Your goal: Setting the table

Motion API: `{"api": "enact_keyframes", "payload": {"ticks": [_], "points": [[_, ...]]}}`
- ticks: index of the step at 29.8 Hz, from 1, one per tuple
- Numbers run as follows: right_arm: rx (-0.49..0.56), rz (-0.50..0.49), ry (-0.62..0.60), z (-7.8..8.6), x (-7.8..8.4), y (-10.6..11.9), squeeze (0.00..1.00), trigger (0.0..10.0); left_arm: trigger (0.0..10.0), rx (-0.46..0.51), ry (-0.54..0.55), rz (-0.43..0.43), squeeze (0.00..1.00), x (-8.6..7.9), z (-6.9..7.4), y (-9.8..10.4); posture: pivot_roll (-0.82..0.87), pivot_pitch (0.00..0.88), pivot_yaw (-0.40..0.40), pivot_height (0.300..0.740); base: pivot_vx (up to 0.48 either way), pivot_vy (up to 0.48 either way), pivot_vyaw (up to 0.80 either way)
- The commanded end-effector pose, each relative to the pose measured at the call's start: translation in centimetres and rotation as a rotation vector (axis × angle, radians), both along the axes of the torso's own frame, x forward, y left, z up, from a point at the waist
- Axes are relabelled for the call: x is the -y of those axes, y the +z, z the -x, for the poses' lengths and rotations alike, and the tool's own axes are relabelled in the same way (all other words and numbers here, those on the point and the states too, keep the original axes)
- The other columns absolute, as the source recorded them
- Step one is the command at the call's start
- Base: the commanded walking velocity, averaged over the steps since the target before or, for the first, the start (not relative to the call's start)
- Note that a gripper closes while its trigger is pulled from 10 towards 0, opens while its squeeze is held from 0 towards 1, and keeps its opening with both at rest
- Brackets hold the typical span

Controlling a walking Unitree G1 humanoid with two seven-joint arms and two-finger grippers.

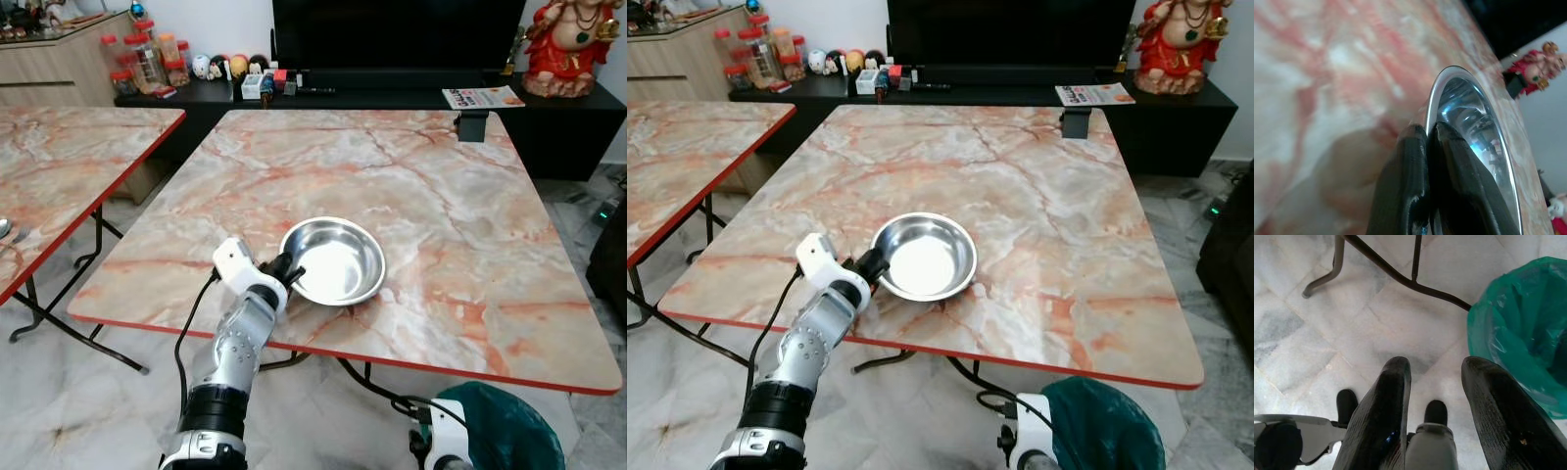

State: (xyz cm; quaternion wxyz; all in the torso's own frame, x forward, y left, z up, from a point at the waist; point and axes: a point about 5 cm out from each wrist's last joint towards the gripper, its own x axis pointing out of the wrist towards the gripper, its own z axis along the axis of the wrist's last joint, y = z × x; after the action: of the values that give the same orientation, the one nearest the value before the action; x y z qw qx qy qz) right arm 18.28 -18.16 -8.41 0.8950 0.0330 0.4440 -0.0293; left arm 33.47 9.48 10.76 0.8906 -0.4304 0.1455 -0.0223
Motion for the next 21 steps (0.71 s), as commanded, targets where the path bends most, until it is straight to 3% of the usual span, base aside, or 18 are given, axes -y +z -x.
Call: {"api": "enact_keyframes", "payload": {"ticks": [1,13,21], "points": [[0.001,-0.009,-0.002,-0.1,-0.2,0.0,0.00,10.0,10.0,0.042,-0.008,0.054,0.00,1.6,-0.8,1.8,0.05,0.000,0.037,0.740,0.000,0.000,0.00],[0.014,-0.004,-0.022,-0.4,0.3,0.2,0.00,10.0,10.0,-0.033,0.003,0.164,0.00,3.1,-1.7,1.4,0.02,0.000,0.039,0.740,0.000,0.000,0.00],[0.019,-0.015,-0.044,-0.4,0.1,0.2,0.00,10.0,10.0,-0.013,-0.082,0.184,0.00,5.2,-1.9,2.4,0.01,0.000,0.059,0.740,0.000,0.000,0.00]]}}
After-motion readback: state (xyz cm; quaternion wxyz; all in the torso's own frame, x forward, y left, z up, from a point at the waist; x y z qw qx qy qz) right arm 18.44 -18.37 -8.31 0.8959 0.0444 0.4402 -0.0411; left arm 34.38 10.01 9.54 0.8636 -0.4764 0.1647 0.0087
